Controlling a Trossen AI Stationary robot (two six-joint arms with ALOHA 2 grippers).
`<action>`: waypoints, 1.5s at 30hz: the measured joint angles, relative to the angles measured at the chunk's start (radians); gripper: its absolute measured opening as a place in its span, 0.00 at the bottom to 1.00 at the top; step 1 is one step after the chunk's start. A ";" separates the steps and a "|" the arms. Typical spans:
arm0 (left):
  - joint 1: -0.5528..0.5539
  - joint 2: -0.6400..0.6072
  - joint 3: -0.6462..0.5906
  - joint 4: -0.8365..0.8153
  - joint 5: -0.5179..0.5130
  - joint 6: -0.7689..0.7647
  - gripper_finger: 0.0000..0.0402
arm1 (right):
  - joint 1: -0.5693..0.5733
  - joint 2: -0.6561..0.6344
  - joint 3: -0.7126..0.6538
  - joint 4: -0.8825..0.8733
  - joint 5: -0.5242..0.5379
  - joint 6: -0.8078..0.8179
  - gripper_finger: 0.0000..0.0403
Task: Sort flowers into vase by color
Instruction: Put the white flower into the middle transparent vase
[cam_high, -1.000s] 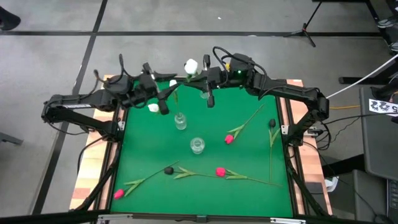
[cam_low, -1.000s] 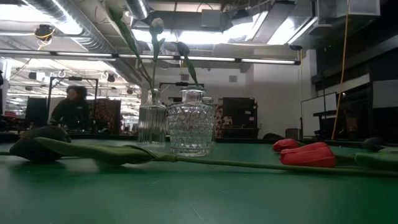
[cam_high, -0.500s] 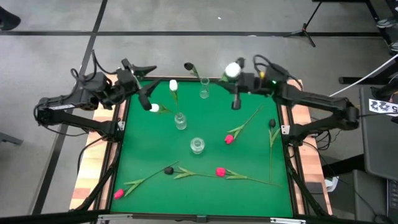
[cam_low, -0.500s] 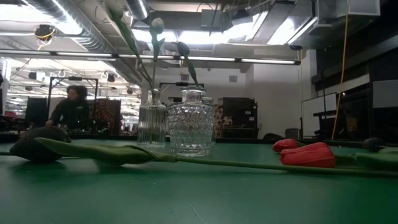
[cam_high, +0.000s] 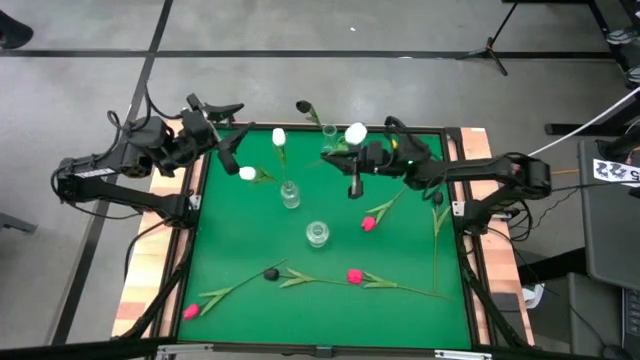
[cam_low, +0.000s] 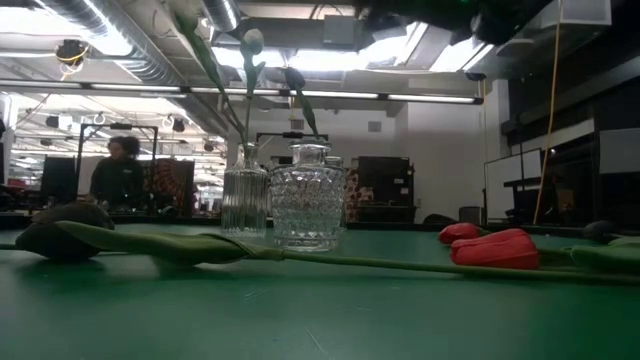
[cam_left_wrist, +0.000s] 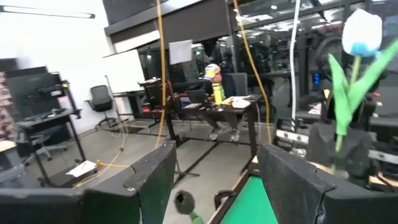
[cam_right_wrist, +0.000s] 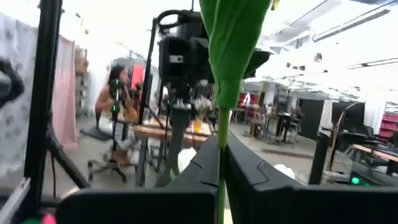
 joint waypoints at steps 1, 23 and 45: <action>0.000 -0.006 0.000 -0.004 -0.010 0.000 0.56 | 0.008 0.025 0.002 0.034 0.003 0.021 0.02; 0.000 -0.083 0.000 -0.099 -0.065 -0.059 0.56 | 0.011 0.247 0.020 0.189 0.004 0.148 0.08; 0.000 -0.083 0.000 -0.123 -0.065 -0.052 0.56 | -0.019 0.296 0.096 0.091 -0.045 0.106 0.05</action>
